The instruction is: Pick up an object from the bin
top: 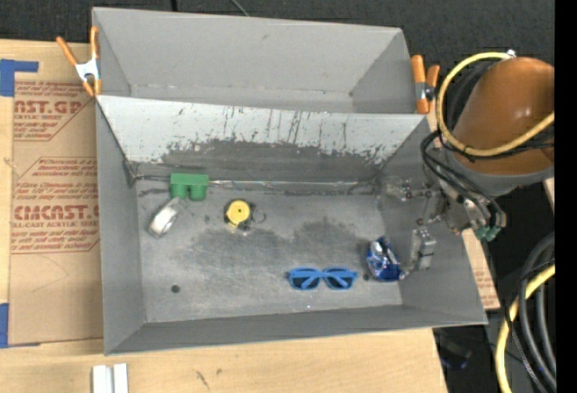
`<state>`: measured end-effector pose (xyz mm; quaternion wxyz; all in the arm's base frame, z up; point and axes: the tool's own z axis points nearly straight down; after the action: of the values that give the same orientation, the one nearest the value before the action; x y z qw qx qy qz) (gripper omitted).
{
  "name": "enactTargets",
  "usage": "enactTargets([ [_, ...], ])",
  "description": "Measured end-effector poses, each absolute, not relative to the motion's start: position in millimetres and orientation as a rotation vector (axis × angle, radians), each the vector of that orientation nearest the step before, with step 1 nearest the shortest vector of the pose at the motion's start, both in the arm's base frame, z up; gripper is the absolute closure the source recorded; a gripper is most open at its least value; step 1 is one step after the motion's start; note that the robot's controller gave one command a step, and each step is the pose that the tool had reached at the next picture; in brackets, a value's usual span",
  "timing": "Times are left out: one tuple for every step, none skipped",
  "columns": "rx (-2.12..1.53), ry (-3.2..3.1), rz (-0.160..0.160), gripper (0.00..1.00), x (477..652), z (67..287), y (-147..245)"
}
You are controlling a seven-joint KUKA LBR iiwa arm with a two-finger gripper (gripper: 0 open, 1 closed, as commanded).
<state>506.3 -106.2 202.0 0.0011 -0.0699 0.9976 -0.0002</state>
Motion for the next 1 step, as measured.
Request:
enactTargets([
  [-0.584,3.093,0.005,0.00,493.0,82.9,-119.9],
])
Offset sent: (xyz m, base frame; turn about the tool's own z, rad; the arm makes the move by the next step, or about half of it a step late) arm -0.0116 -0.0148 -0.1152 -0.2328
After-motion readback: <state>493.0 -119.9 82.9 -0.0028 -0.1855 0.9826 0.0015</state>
